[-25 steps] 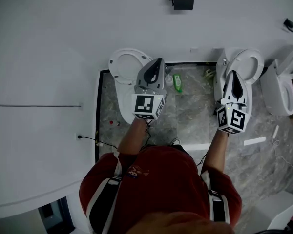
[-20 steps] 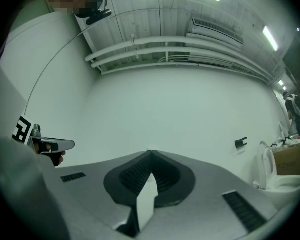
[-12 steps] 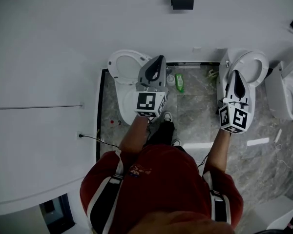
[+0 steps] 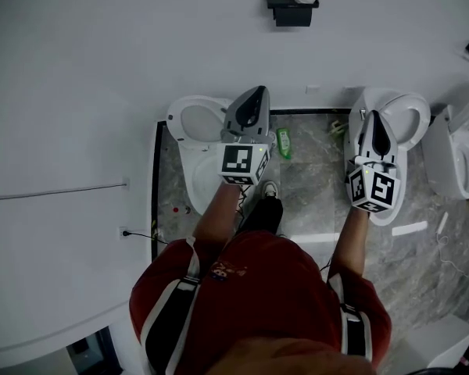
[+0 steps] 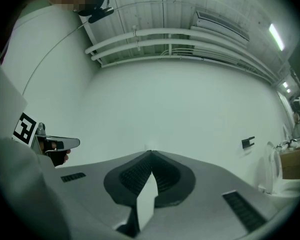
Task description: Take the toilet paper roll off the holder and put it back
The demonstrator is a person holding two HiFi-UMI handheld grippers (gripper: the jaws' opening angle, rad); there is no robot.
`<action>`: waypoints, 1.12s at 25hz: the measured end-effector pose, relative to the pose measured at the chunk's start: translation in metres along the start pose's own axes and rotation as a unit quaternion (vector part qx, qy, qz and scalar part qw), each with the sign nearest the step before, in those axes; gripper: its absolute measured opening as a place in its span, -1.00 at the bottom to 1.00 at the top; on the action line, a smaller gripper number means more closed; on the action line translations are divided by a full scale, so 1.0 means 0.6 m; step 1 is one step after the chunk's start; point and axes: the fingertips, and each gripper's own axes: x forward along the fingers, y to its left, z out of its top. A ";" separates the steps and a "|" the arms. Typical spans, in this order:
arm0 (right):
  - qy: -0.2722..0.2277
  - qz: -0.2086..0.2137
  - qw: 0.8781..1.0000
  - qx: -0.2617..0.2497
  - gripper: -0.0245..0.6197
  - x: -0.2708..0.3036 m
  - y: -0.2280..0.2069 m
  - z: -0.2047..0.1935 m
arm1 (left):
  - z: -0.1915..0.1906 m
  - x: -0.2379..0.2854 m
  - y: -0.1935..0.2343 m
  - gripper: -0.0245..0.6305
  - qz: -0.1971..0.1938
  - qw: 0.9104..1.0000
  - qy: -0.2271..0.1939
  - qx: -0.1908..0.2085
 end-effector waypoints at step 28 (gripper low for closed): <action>0.004 0.015 1.000 -0.010 -0.90 0.504 0.062 -0.061 | -0.076 0.378 0.287 -0.87 0.001 1.000 -0.006 -0.016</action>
